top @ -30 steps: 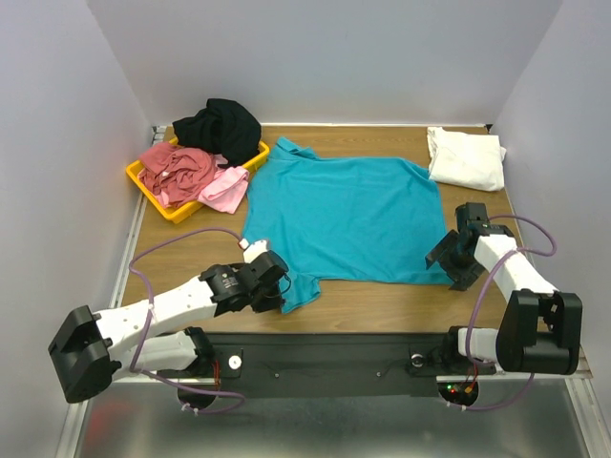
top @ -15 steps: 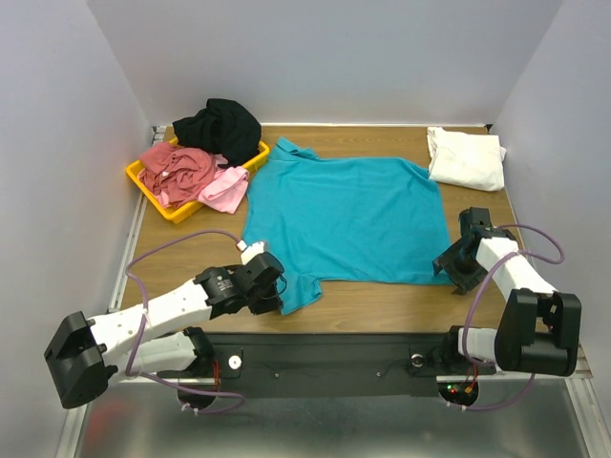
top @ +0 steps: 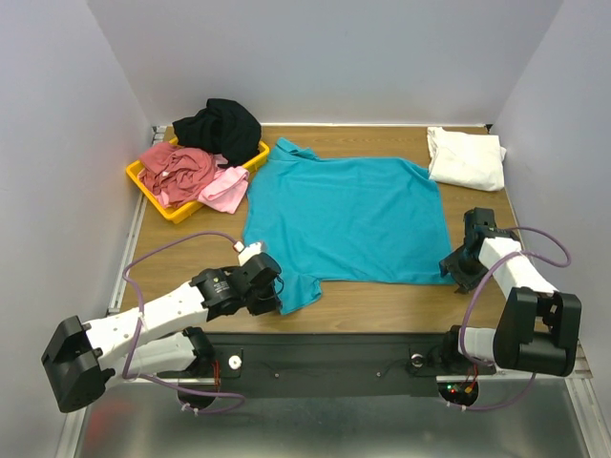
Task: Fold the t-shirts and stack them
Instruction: Flatten the tshirt out
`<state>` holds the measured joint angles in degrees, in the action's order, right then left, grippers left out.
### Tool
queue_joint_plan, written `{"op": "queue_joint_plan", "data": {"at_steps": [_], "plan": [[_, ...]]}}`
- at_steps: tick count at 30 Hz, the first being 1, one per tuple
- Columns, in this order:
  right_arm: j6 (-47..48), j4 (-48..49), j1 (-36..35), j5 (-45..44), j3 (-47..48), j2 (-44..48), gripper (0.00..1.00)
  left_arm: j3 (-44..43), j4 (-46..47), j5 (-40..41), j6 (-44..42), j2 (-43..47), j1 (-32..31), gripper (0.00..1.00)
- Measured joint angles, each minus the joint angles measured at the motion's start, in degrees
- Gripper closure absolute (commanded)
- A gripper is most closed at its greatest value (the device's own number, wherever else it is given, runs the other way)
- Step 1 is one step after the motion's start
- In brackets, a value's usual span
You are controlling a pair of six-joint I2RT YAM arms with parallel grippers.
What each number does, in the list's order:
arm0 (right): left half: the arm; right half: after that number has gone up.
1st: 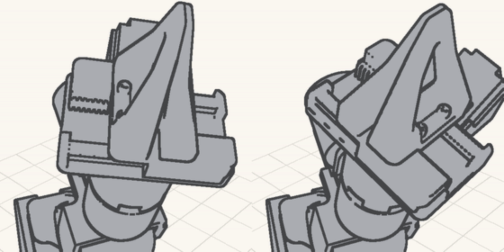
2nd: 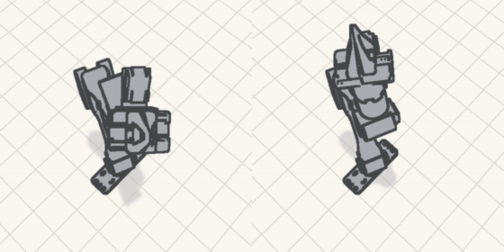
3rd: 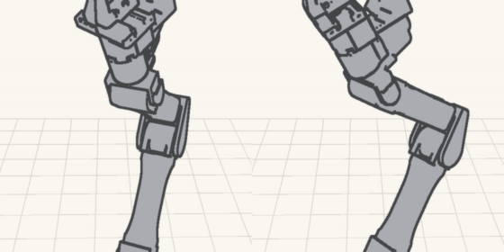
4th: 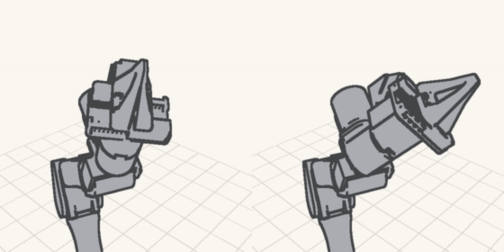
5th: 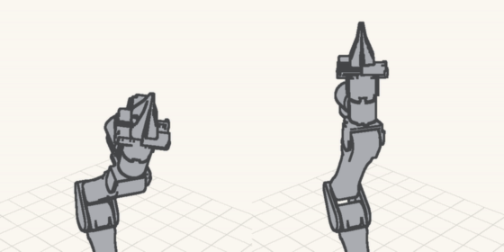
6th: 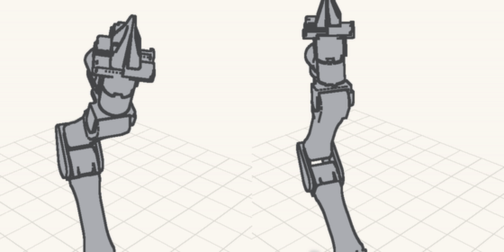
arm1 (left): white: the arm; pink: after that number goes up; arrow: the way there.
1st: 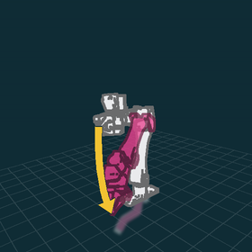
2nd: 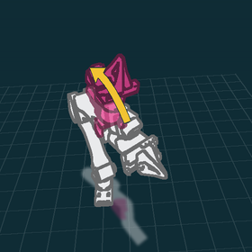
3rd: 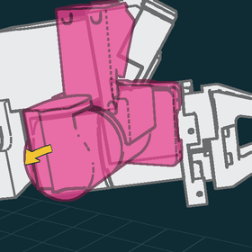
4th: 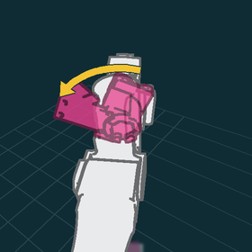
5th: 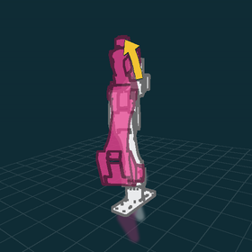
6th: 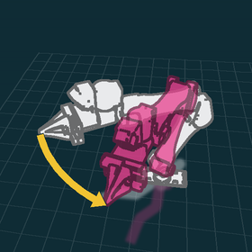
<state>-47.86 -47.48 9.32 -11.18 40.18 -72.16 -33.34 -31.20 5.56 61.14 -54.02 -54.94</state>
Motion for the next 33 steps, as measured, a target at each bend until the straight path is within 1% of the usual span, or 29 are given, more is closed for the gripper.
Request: {"op": "queue_joint_plan", "data": {"at_steps": [4, 7, 9, 10, 13, 14, 16, 20, 29, 33], "plan": [[-0.5, 0.1, 0.0, -0.5, 0.0, -0.6, 0.44, 0.0, 0.0, -0.1, 0.0, 0.0, 0.3, 1.0], [-0.8, 0.4, 0.0, -0.6, -0.3, -1.3, 0.47, 0.0, 0.0, -0.2, 0.0, 0.2, 0.7, 1.0], [-1.0, 0.9, 0.0, -0.7, -0.9, -2.1, 0.52, 0.2, 0.0, -0.2, 0.0, 0.4, 0.8, 1.0], [-1.2, 1.2, 0.0, -0.7, -1.4, -2.7, 0.58, 0.4, 0.0, -0.2, 0.0, 0.6, 0.9, 1.0], [-1.6, 2.0, 0.0, -0.4, -1.6, -3.2, 0.7, 1.0, 0.0, -0.4, 0.0, 1.0, 1.1, 1.0], [-1.7, 2.1, 0.0, -0.4, -1.6, -3.2, 0.79, 1.1, -0.1, -0.4, 0.0, 1.1, 1.1, 1.0], [-1.9, 2.7, 0.0, -0.5, -1.6, -3.2, 0.9, 1.1, -0.1, -0.6, 0.0, 1.3, 1.2, 1.0], [-1.8, 3.0, 0.0, -0.7, -1.6, -3.2, 1.0, 1.1, -0.1, -0.6, 0.0, 1.9, 1.4, 1.0], [-1.0, 3.0, 0.0, -1.0, -1.6, -1.8, 1.0, 1.0, -0.3, -1.3, -0.7, 2.2, 1.9, 1.0], [0.6, 2.9, 0.0, -0.5, -0.2, -1.4, 0.99, -1.7, -2.1, -1.2, -2.2, 1.4, 3.4, 1.0]]}}
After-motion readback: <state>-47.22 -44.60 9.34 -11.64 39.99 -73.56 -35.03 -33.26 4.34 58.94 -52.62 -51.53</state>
